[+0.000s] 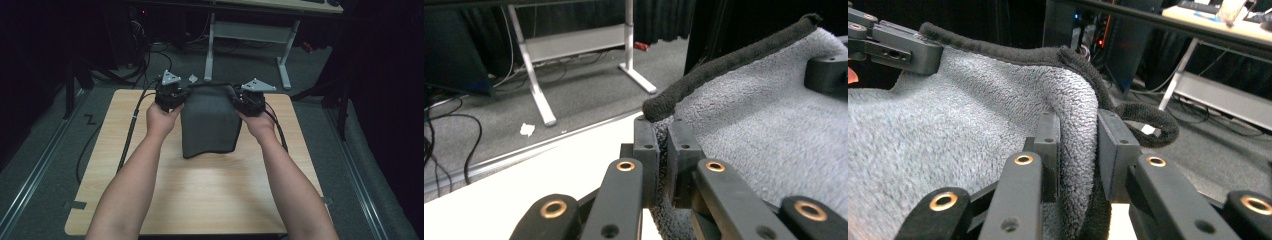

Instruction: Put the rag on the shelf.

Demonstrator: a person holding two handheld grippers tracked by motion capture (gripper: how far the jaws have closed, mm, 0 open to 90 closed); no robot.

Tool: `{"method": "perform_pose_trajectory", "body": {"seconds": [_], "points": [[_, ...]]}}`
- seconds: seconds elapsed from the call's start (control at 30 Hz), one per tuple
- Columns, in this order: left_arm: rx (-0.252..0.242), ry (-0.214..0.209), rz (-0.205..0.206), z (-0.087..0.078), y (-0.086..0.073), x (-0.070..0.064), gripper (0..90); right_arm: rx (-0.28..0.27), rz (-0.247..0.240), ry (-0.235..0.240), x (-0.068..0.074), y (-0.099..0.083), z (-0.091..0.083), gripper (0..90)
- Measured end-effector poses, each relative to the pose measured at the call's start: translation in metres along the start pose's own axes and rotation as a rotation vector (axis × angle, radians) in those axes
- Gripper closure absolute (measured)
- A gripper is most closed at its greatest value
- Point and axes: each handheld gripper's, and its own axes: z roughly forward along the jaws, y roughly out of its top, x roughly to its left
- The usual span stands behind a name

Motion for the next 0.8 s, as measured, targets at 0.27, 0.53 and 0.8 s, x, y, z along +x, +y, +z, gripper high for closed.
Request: {"method": "perform_pose_trajectory", "body": {"seconds": [0.27, 0.53, 0.8], "points": [[0.05, -0.028, -0.028, 0.007, -0.014, 0.003, 85.5, 0.026, 0.037, 0.02, -0.005, -0.004, 0.001, 74.3], [0.082, -0.05, -0.061, 0.015, -0.027, 0.006, 85.5, 0.064, 0.075, 0.023, -0.012, -0.014, 0.006, 76.5], [0.114, -0.069, -0.082, 0.021, -0.035, 0.006, 85.5, 0.067, 0.109, 0.054, -0.014, -0.023, 0.007, 78.7]]}}
